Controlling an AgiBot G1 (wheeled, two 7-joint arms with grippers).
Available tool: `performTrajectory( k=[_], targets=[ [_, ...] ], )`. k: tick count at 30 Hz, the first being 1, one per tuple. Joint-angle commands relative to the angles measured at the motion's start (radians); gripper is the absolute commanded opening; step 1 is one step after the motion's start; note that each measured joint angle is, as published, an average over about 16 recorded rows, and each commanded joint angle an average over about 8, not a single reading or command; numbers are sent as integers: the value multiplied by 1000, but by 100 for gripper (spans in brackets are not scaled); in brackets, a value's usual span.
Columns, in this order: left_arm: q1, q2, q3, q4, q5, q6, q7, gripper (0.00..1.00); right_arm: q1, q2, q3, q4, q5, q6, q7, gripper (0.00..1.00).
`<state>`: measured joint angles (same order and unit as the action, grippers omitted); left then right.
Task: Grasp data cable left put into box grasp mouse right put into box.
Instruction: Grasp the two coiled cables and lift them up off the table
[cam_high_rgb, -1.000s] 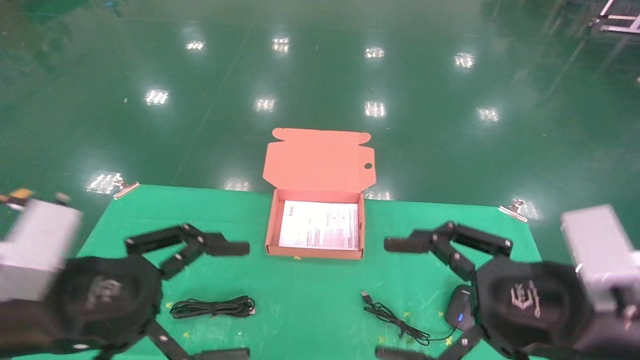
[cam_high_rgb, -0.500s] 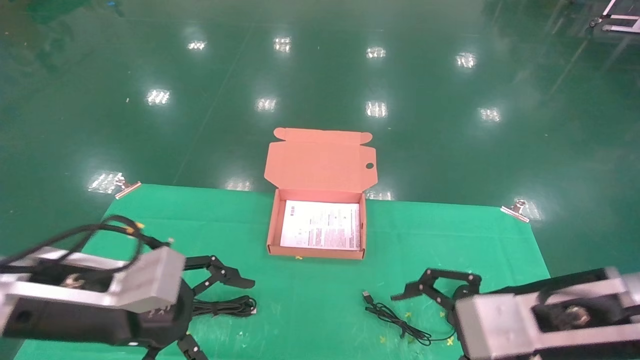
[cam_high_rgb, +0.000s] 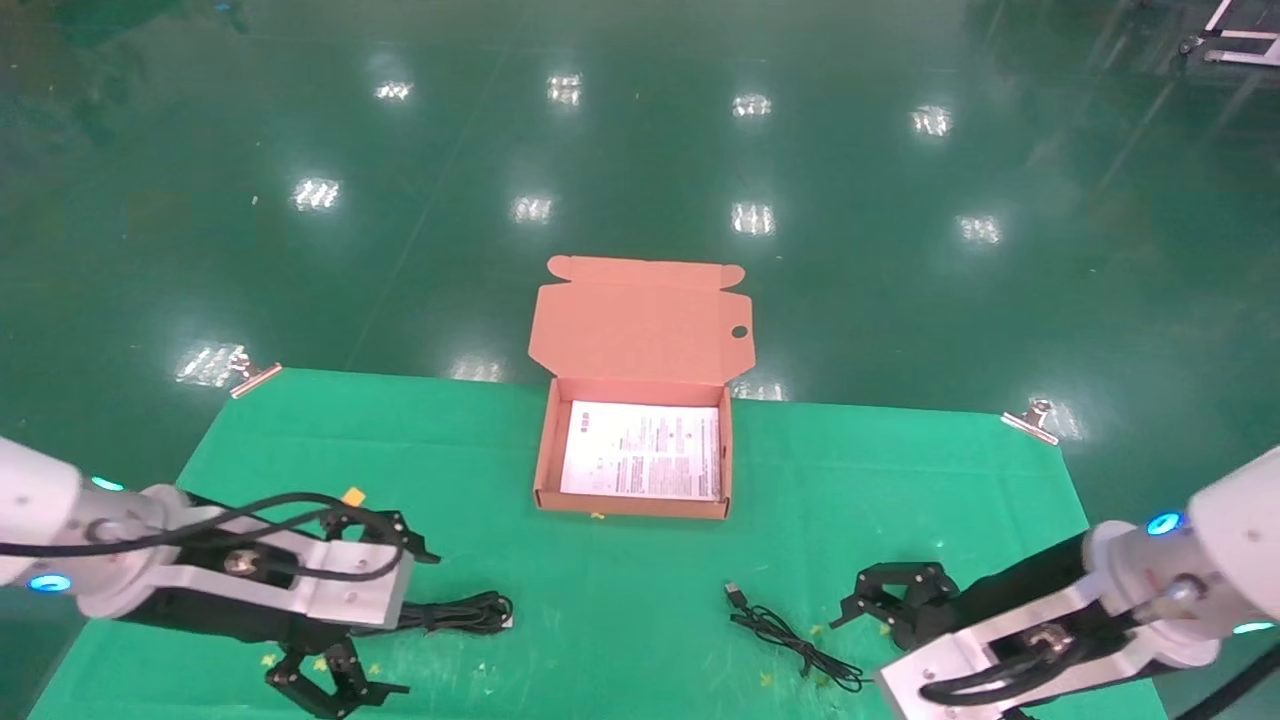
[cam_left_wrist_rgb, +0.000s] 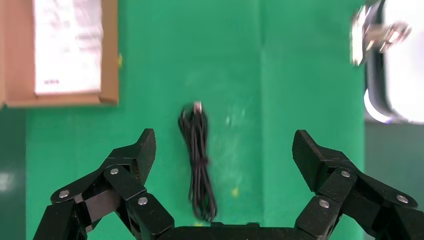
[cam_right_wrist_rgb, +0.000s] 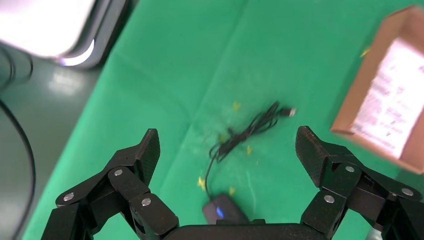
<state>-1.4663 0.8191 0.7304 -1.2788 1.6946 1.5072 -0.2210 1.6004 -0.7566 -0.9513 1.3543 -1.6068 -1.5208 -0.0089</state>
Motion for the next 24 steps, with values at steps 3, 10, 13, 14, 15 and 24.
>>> performTrajectory(
  k=[3,10,13,14,15,24],
  targets=[
    [1,34,44,18,101,-25,-4,100,-9,-26,-53,-1,-77,35,6,100],
    [32,95,84,87,207,-95,-34,100,-68,-42,-71,-11,-158,130,93,100],
    [39,123,92,132,231,-123,-44,100,-92,-44,-71,-19,-178,170,133,100],
    [41,131,93,151,235,-131,-46,100,-99,-46,-70,-22,-182,181,146,100],
    [42,140,93,172,237,-139,-47,100,-106,-47,-69,-26,-186,192,157,100],
    [37,211,91,378,237,-196,-27,100,-143,-84,-69,-97,-201,256,208,100]
  ],
)
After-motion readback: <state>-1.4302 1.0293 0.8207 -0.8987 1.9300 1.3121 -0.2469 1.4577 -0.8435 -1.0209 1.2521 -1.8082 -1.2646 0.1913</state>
